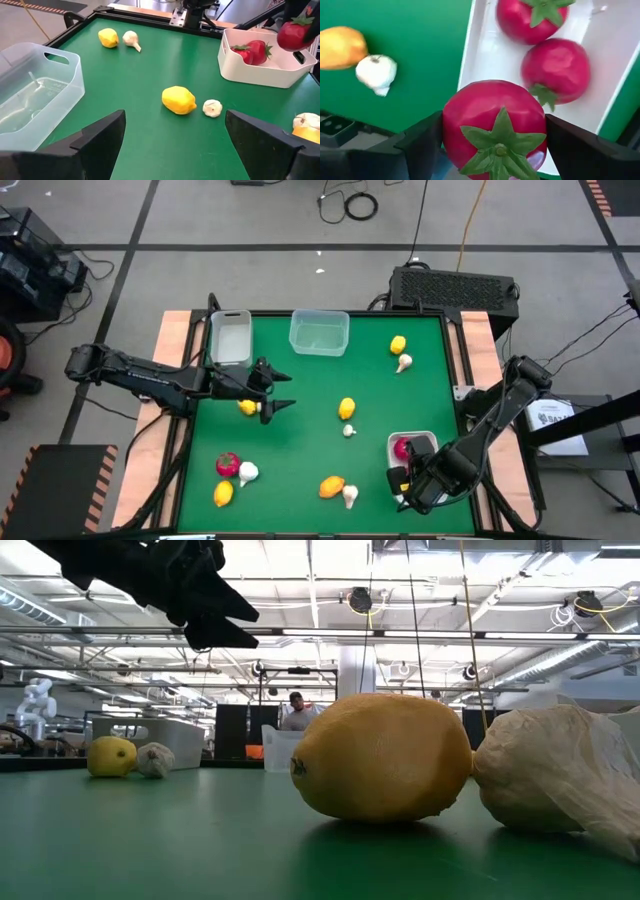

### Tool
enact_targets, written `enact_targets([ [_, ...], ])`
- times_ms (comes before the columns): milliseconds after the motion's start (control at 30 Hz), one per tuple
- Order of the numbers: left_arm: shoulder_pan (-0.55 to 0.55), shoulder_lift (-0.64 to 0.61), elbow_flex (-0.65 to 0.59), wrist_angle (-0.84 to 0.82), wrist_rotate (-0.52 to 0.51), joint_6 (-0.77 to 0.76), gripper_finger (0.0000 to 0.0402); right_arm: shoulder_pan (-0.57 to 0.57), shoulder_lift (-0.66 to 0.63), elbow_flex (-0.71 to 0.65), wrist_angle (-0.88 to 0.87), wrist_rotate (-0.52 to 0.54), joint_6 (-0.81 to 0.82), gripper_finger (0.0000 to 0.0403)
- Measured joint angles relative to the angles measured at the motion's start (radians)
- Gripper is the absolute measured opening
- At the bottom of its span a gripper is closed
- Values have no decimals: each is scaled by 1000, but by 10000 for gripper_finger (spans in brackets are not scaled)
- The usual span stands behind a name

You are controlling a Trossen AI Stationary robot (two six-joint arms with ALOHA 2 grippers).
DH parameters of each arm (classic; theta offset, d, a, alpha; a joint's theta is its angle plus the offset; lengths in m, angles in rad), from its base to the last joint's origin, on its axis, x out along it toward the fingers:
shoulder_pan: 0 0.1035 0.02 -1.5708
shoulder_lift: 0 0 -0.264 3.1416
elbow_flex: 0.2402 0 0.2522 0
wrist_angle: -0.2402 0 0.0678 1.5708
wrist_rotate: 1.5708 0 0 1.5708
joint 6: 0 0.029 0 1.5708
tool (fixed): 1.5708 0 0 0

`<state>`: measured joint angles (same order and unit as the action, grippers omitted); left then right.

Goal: Sort produce into baskets
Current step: Put the red tomato into the white bin

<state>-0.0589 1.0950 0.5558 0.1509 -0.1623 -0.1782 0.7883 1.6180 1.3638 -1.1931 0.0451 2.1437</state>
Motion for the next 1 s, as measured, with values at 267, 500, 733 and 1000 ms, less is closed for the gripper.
enact_targets([
  [267, 0, 0, 0, -1, -3, -1, 349, -1, 0, 0, -12, -104, -17, 363],
  [500, 0, 0, 0, -3, -3, -3, 349, -1, 0, 0, -27, -98, -43, 397],
  [733, -6, -16, 0, -9, 99, -60, 349, -22, 0, 0, -45, -60, -185, 396],
  [1000, -53, -82, 73, -381, 381, -342, 349, -129, -1, 0, 30, 68, -605, 396],
])
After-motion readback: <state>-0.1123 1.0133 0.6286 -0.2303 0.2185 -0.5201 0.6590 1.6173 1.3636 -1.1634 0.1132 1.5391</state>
